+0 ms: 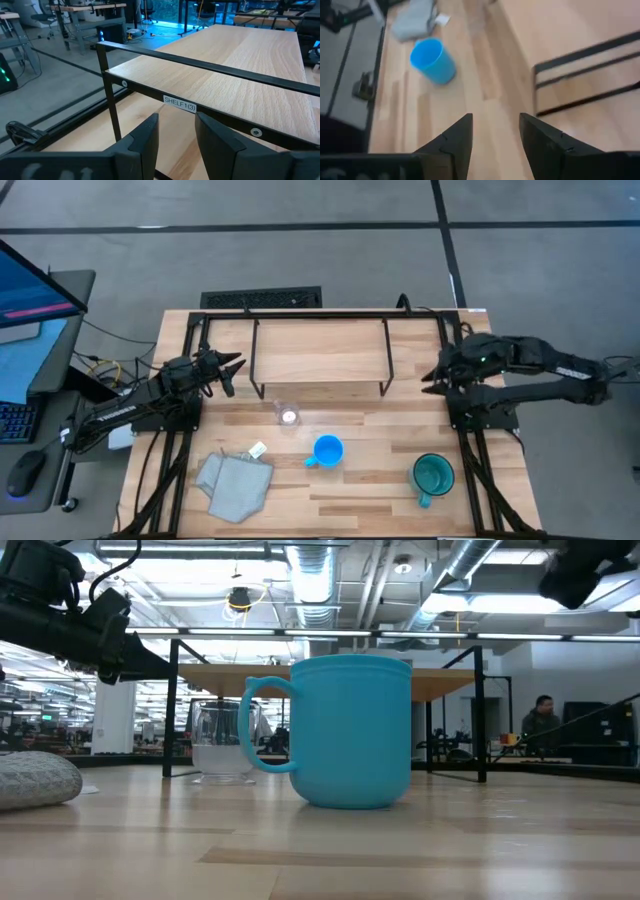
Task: Stack small to large cups/mugs on shelf
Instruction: Put the green mug on the shelf
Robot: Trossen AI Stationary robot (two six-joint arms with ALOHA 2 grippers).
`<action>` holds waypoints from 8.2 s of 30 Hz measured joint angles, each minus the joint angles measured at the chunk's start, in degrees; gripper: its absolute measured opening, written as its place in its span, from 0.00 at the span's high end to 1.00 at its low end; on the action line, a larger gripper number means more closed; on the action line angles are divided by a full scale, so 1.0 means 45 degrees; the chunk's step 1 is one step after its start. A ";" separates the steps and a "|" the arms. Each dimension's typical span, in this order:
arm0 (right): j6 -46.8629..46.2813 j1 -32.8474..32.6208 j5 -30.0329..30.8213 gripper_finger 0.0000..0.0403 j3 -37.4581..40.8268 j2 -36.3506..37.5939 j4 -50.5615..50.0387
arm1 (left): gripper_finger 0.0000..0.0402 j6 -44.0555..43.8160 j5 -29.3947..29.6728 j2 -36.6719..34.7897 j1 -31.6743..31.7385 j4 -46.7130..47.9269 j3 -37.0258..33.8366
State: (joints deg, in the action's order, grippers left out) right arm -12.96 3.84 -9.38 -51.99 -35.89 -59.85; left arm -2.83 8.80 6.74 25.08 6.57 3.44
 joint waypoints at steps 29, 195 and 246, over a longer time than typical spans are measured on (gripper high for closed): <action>-0.5986 -0.8930 0.0398 0.67 -0.0005 -0.4538 0.0131 | 0.70 0.0000 -0.0005 0.0005 0.0002 0.0000 0.0000; 0.3934 0.2490 0.1417 0.92 -1.0104 -1.1282 -0.6703 | 0.70 -0.1724 -0.0204 0.0001 0.0001 0.0005 0.0005; 0.5178 0.5905 0.0140 0.92 -1.6578 -1.5857 -0.6691 | 0.70 -0.2570 -0.0204 0.0000 0.0004 0.0005 0.0005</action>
State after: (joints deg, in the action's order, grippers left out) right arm 10.34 30.41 -8.75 -126.59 -107.24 -89.96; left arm -14.40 7.88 6.74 25.10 6.59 3.46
